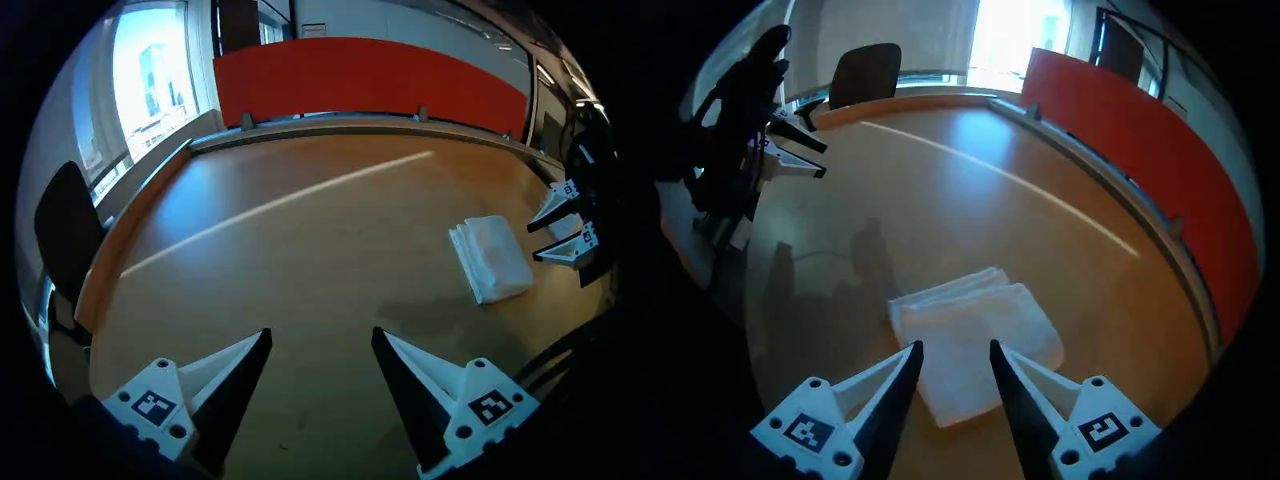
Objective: Fold towel
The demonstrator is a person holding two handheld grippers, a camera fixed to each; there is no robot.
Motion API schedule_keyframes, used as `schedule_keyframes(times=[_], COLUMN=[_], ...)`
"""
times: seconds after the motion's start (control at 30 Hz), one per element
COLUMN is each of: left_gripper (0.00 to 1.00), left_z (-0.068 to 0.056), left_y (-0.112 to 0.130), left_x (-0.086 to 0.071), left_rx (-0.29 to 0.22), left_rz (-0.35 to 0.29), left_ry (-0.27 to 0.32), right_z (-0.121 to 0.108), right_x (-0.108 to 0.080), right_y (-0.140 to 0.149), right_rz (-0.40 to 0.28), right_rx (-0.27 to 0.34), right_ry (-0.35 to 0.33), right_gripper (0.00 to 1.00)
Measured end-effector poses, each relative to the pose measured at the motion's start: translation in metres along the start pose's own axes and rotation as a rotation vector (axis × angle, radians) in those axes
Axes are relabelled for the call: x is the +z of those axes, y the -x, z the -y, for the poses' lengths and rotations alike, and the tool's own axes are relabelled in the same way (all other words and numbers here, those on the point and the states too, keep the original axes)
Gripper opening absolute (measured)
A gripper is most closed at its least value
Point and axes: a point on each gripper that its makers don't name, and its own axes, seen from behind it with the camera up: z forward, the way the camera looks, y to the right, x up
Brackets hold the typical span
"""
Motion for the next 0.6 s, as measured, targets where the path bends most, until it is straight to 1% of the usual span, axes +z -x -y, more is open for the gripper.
schedule_keyframes(times=[0.17,0.27,0.3,0.6], left_gripper=[0.93,0.93,0.93,0.93], left_z=[-0.002,-0.003,-0.003,-0.006], left_y=[0.0,-0.001,-0.001,-0.001], left_x=[0.0,0.0,0.0,0.001], left_rx=[0.003,0.004,0.004,0.005], left_rz=[0.0,0.0,0.0,0.002], left_ry=[0.003,0.004,0.004,0.007], right_z=[-0.002,-0.003,-0.003,0.002], right_x=[-0.001,-0.001,-0.001,0.004], right_y=[0.004,0.01,0.012,0.04], right_rz=[0.0,0.008,0.012,0.053], right_rx=[0.012,0.018,0.02,0.045], right_ry=[0.007,0.012,0.014,0.018], right_gripper=[0.63,0.65,0.67,0.66])
